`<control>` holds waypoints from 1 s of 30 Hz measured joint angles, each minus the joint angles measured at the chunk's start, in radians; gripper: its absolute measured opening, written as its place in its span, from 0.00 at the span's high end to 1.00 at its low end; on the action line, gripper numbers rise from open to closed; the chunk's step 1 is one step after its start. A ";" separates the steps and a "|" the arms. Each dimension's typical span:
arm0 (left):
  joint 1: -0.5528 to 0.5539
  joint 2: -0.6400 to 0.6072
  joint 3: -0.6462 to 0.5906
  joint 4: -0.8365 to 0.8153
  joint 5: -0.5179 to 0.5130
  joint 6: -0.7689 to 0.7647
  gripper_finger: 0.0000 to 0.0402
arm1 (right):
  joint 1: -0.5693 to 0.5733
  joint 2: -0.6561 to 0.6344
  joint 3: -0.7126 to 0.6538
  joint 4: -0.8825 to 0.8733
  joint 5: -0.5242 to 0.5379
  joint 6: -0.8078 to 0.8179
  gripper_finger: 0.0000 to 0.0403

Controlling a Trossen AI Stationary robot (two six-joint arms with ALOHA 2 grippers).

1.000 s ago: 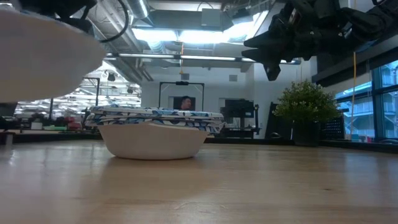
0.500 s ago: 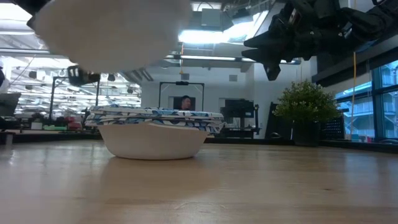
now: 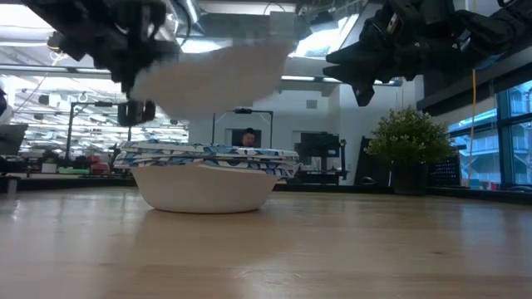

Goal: Nest bowls inside each other
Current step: Stack the white patterned bowl on top of the other white patterned bowls

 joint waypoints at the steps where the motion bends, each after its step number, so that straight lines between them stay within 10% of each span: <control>1: 0.000 0.018 0.000 -0.003 -0.009 0.002 1.00 | 0.000 0.000 0.000 0.000 0.000 0.000 0.69; 30: 0.079 0.194 0.000 -0.008 0.083 0.030 0.82 | 0.000 0.000 0.000 -0.008 -0.001 -0.027 0.69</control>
